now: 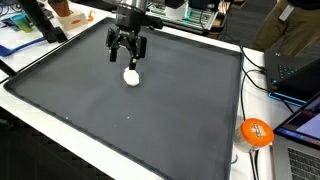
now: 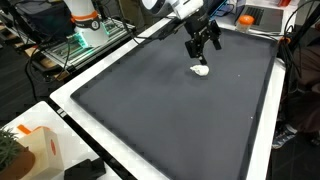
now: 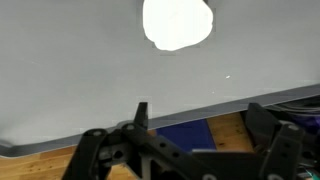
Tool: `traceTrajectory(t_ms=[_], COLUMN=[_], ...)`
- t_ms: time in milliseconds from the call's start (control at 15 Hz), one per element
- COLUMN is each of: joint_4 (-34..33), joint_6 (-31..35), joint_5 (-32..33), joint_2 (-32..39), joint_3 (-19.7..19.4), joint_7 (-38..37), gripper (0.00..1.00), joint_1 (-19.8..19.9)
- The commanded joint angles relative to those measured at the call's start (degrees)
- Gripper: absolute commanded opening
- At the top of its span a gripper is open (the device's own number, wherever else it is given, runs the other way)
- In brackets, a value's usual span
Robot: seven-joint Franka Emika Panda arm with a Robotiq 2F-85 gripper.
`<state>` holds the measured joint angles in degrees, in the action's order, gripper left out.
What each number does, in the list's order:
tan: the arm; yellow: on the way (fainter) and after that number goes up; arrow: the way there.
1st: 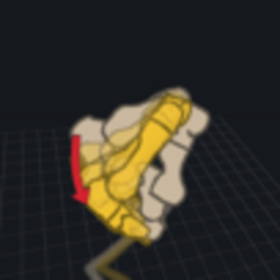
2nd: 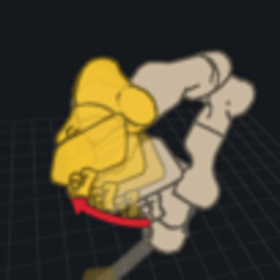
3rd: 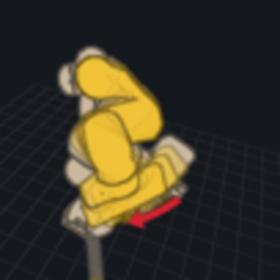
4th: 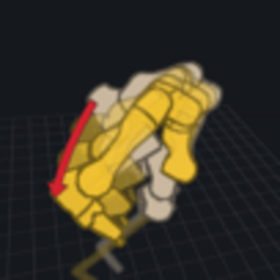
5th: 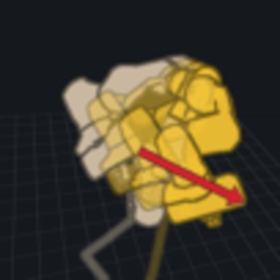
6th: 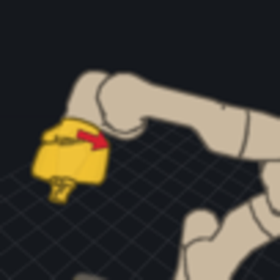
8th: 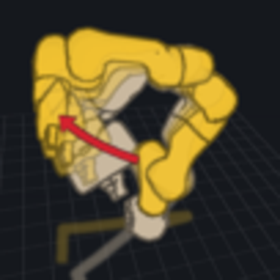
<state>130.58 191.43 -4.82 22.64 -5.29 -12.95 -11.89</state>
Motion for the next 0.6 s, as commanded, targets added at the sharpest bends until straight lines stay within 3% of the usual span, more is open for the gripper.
traceTrajectory(t_ms=[0, 267, 400, 533], joint_4=[1.92, 2.69, 3.02, 0.86], joint_6=[-4.32, -9.31, -11.54, -9.16], joint_5=[0.78, 0.83, 0.36, -0.10], joint_2=[-1.96, -2.60, -3.22, -0.82], joint_3=[0.16, 1.11, 3.69, 2.01], joint_7=[0.94, 1.89, 3.80, 2.57], gripper=[1.00, 1.00, 1.00, 1.00], joint_1=[-0.08, 0.73, 2.79, 1.11])
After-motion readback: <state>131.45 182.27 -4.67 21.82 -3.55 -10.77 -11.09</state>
